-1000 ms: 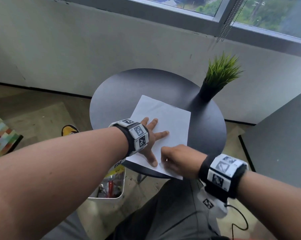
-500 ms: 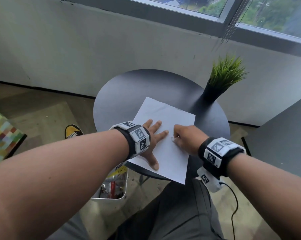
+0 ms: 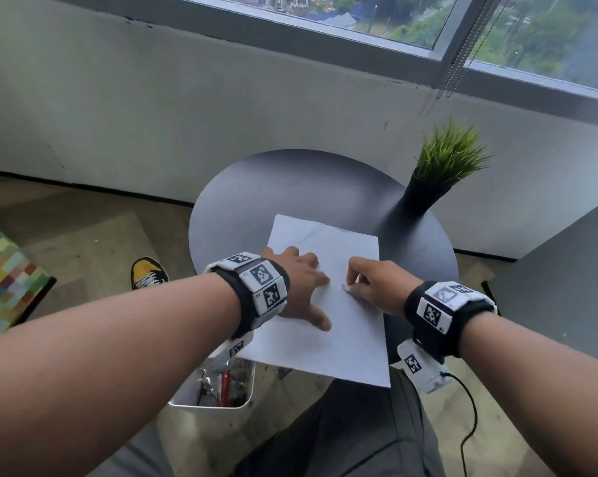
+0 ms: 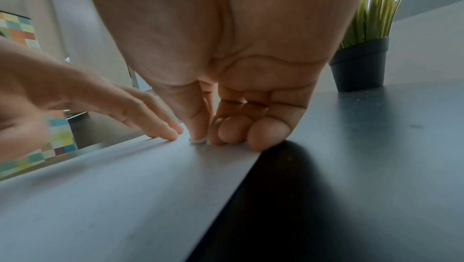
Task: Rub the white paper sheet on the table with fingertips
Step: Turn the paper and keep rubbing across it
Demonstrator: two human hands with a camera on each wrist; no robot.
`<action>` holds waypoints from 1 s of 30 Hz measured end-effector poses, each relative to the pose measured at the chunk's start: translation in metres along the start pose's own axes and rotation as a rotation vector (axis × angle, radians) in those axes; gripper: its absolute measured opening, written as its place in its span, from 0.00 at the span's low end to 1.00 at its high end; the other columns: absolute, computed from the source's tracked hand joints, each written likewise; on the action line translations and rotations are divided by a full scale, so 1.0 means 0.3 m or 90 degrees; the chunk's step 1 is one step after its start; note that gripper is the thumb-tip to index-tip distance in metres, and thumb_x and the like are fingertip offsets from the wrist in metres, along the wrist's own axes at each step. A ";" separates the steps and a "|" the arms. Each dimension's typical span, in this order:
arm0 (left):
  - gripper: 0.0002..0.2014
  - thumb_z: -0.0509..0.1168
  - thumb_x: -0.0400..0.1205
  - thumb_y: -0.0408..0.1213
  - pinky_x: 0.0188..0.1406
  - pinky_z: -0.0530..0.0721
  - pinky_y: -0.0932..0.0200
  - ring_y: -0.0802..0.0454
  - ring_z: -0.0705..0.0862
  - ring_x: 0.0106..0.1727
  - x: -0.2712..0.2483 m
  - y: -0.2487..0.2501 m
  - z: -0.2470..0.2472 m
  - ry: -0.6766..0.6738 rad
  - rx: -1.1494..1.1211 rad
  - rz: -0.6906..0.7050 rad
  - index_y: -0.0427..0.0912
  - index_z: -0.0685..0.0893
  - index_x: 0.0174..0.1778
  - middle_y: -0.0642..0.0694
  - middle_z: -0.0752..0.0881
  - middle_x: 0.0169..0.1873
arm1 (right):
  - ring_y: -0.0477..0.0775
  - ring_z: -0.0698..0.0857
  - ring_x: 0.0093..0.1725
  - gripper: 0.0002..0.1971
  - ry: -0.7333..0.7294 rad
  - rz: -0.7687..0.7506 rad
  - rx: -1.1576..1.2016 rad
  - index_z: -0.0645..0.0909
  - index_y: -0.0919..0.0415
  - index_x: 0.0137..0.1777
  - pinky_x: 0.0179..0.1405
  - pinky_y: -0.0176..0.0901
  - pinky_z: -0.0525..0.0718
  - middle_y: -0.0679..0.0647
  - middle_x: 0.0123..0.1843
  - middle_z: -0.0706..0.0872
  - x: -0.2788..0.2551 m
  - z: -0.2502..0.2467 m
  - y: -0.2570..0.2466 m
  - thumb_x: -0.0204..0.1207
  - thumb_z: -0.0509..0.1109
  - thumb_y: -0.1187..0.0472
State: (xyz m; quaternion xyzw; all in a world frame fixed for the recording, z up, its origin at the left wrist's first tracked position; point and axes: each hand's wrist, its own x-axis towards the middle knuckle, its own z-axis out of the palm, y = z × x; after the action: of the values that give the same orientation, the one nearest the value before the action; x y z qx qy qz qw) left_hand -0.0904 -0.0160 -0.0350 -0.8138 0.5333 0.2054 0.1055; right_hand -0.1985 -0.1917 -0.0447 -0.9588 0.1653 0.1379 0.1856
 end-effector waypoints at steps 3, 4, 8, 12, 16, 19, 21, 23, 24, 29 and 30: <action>0.44 0.60 0.70 0.78 0.67 0.73 0.35 0.41 0.65 0.74 0.003 0.000 0.006 0.044 -0.022 -0.030 0.61 0.66 0.80 0.47 0.65 0.76 | 0.51 0.81 0.40 0.06 -0.031 -0.030 -0.024 0.74 0.48 0.47 0.39 0.41 0.78 0.43 0.38 0.81 -0.027 0.007 -0.019 0.79 0.66 0.48; 0.46 0.62 0.69 0.78 0.68 0.74 0.35 0.40 0.63 0.76 0.007 0.004 0.019 0.047 -0.031 -0.043 0.61 0.64 0.81 0.45 0.63 0.78 | 0.52 0.81 0.41 0.07 -0.048 -0.048 -0.040 0.74 0.48 0.47 0.41 0.43 0.79 0.43 0.38 0.81 -0.038 0.015 -0.038 0.79 0.66 0.47; 0.57 0.67 0.66 0.77 0.75 0.66 0.27 0.38 0.48 0.86 0.020 0.013 0.055 0.015 -0.046 -0.030 0.62 0.47 0.86 0.51 0.40 0.87 | 0.52 0.79 0.39 0.08 -0.066 -0.129 -0.071 0.76 0.50 0.49 0.42 0.44 0.80 0.44 0.36 0.79 -0.072 0.043 -0.105 0.80 0.64 0.47; 0.61 0.68 0.63 0.78 0.72 0.70 0.28 0.38 0.45 0.86 0.027 0.016 0.049 -0.015 -0.014 -0.033 0.63 0.41 0.86 0.54 0.38 0.87 | 0.56 0.82 0.42 0.08 0.017 -0.004 -0.069 0.75 0.52 0.45 0.45 0.48 0.84 0.48 0.40 0.82 0.004 -0.023 -0.010 0.78 0.65 0.48; 0.64 0.70 0.60 0.78 0.73 0.70 0.28 0.37 0.45 0.85 0.041 0.016 0.036 -0.021 -0.018 -0.037 0.66 0.40 0.85 0.54 0.39 0.87 | 0.58 0.80 0.40 0.05 0.058 0.005 -0.110 0.74 0.54 0.46 0.38 0.45 0.80 0.52 0.41 0.81 0.030 -0.021 -0.008 0.78 0.64 0.54; 0.64 0.71 0.58 0.78 0.73 0.70 0.28 0.36 0.45 0.85 0.049 0.012 0.041 -0.017 -0.025 -0.037 0.67 0.42 0.84 0.53 0.40 0.87 | 0.51 0.77 0.40 0.05 -0.037 -0.133 -0.105 0.77 0.51 0.52 0.41 0.43 0.77 0.44 0.38 0.79 -0.012 0.018 -0.086 0.80 0.64 0.53; 0.64 0.71 0.58 0.79 0.73 0.70 0.27 0.36 0.45 0.85 0.049 0.014 0.042 -0.018 -0.019 -0.039 0.66 0.42 0.85 0.53 0.40 0.87 | 0.51 0.81 0.41 0.05 -0.017 -0.068 -0.104 0.78 0.50 0.49 0.44 0.44 0.81 0.43 0.39 0.81 0.022 -0.015 -0.058 0.77 0.66 0.51; 0.65 0.71 0.59 0.79 0.73 0.69 0.27 0.36 0.45 0.85 0.047 0.016 0.037 -0.018 -0.016 -0.044 0.66 0.41 0.85 0.53 0.40 0.87 | 0.55 0.84 0.40 0.05 0.051 0.037 -0.111 0.76 0.51 0.43 0.43 0.48 0.86 0.50 0.41 0.84 0.067 -0.058 -0.004 0.74 0.65 0.51; 0.65 0.71 0.58 0.78 0.73 0.69 0.27 0.36 0.45 0.85 0.045 0.016 0.035 -0.019 -0.016 -0.044 0.66 0.40 0.85 0.53 0.40 0.87 | 0.57 0.83 0.40 0.05 0.065 0.052 -0.113 0.75 0.52 0.42 0.41 0.48 0.86 0.52 0.41 0.83 0.074 -0.061 0.004 0.73 0.65 0.52; 0.64 0.71 0.56 0.79 0.72 0.70 0.27 0.37 0.45 0.85 0.056 0.007 0.044 -0.005 -0.026 -0.035 0.67 0.45 0.84 0.53 0.41 0.87 | 0.56 0.83 0.47 0.08 -0.065 -0.150 -0.114 0.79 0.51 0.55 0.48 0.48 0.82 0.48 0.46 0.85 -0.009 0.029 -0.116 0.79 0.63 0.54; 0.64 0.70 0.56 0.80 0.72 0.70 0.27 0.37 0.45 0.85 0.057 0.008 0.046 -0.006 -0.024 -0.036 0.67 0.44 0.84 0.53 0.41 0.87 | 0.55 0.83 0.46 0.08 -0.070 -0.130 -0.104 0.79 0.51 0.54 0.48 0.47 0.82 0.47 0.44 0.84 -0.007 0.018 -0.104 0.79 0.64 0.53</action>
State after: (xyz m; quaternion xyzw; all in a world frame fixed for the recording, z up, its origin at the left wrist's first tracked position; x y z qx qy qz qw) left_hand -0.0897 -0.0255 -0.0549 -0.8294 0.5057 0.2160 0.0981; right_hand -0.1898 -0.1617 -0.0391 -0.9736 0.0448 0.1833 0.1288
